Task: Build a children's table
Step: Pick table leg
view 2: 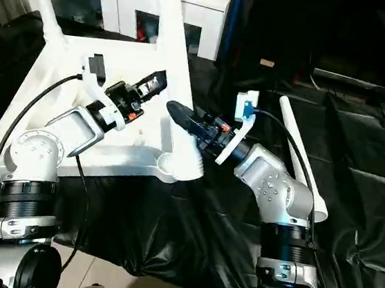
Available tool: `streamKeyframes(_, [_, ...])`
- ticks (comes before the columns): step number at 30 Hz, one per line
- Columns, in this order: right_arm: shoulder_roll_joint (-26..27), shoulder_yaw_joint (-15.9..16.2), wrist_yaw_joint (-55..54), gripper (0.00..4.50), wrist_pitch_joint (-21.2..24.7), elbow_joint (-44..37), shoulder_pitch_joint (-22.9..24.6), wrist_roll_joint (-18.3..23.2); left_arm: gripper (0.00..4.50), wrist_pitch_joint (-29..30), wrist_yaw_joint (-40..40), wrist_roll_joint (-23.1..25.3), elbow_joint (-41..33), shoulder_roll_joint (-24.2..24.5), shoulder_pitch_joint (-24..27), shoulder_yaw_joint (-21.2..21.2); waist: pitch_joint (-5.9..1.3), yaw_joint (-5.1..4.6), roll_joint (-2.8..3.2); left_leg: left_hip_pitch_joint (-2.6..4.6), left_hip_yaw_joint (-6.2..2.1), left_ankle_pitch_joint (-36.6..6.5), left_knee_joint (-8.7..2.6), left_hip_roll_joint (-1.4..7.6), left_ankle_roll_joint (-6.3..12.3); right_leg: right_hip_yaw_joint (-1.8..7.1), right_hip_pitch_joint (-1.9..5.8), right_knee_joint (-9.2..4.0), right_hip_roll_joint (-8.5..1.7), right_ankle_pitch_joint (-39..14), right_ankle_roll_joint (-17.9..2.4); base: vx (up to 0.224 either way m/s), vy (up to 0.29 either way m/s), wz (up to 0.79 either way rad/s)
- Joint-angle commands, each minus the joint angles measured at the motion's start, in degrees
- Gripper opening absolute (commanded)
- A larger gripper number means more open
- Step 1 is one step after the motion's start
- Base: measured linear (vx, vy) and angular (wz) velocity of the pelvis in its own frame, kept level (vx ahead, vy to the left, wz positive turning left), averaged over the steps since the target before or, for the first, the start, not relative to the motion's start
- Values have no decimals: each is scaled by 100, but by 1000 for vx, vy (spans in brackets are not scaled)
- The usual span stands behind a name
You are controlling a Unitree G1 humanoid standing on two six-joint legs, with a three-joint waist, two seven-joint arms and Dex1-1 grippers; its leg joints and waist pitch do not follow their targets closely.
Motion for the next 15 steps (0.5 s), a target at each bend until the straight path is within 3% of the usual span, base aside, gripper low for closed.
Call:
streamKeyframes(1, [45,280,-178,182,44,-51,44,-194,387,115,-95,-443,-392,-137,-107,-48,-444,11,-12,47,-35,-862,-378,107,-29,265,316,-500,-457,-1336,-682,0,0,0])
streamKeyframes(2, [69,247,-258,182,-12,-31,23,-211,387,167,-116,-516,-434,-124,-77,-38,-447,9,-4,49,-35,-869,-377,111,-37,265,312,-492,-453,-1294,-713,0,0,0])
streamKeyframes(3, [99,178,-355,182,-43,15,-27,-200,416,220,-133,-545,-449,-99,-41,-45,-441,1,-8,48,-32,-902,-380,105,-34,264,312,-502,-448,-1310,-715,0,0,0])
streamKeyframes(8, [153,-72,-656,182,-144,124,-221,-127,439,238,-214,-573,-546,-20,102,-57,-436,-13,27,67,-37,-988,-395,108,-123,264,301,-512,-446,-1440,-695,0,0,0])
streamKeyframes(11, [166,-167,-825,181,-199,155,-311,-125,450,244,-330,-812,-650,-44,134,71,-433,-15,16,61,-34,-1004,-401,106,-135,268,308,-501,-437,-1295,-753,0,0,0])
streamKeyframes(15, [57,61,-755,180,-173,35,-290,-231,450,267,-536,-983,-803,24,200,18,-433,-22,13,59,-30,-992,-399,104,-132,271,315,-501,-428,-1237,-699,0,0,0])
